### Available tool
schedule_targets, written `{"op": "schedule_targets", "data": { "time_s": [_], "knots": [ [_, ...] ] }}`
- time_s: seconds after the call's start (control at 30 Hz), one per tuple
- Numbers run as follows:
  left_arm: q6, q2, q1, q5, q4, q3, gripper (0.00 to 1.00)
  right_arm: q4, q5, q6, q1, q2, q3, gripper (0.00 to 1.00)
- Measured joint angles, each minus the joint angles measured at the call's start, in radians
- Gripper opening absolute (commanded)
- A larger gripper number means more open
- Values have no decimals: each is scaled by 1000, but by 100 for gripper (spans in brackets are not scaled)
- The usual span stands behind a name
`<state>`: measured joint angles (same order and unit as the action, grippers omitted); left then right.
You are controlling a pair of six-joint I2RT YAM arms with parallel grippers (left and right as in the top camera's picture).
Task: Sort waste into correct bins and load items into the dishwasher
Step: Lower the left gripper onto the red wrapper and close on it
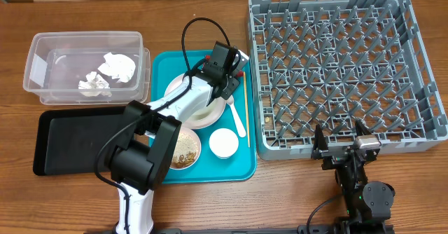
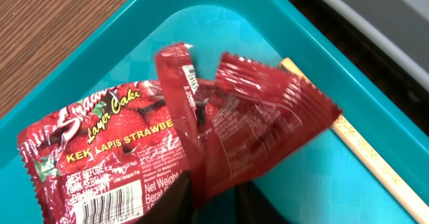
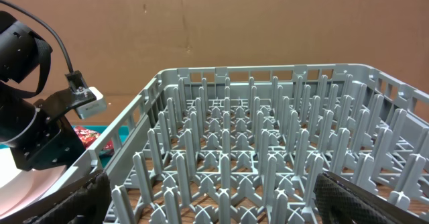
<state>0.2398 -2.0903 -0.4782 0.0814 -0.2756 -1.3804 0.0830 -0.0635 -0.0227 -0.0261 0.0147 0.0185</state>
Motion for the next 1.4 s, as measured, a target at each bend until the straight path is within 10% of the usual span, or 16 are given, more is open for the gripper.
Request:
{"op": "schedule_targets", "data": {
  "time_s": [0.53, 0.77, 1.4],
  "knots": [
    [0, 0, 0, 2, 14, 0, 4, 0, 0, 0, 0, 0, 0, 100],
    [7, 0, 0, 5, 17, 0, 54, -1, 0, 0, 0, 0, 0, 100],
    [3, 0, 0, 6, 42, 0, 60, 0, 0, 0, 0, 0, 0, 100]
  ]
}}
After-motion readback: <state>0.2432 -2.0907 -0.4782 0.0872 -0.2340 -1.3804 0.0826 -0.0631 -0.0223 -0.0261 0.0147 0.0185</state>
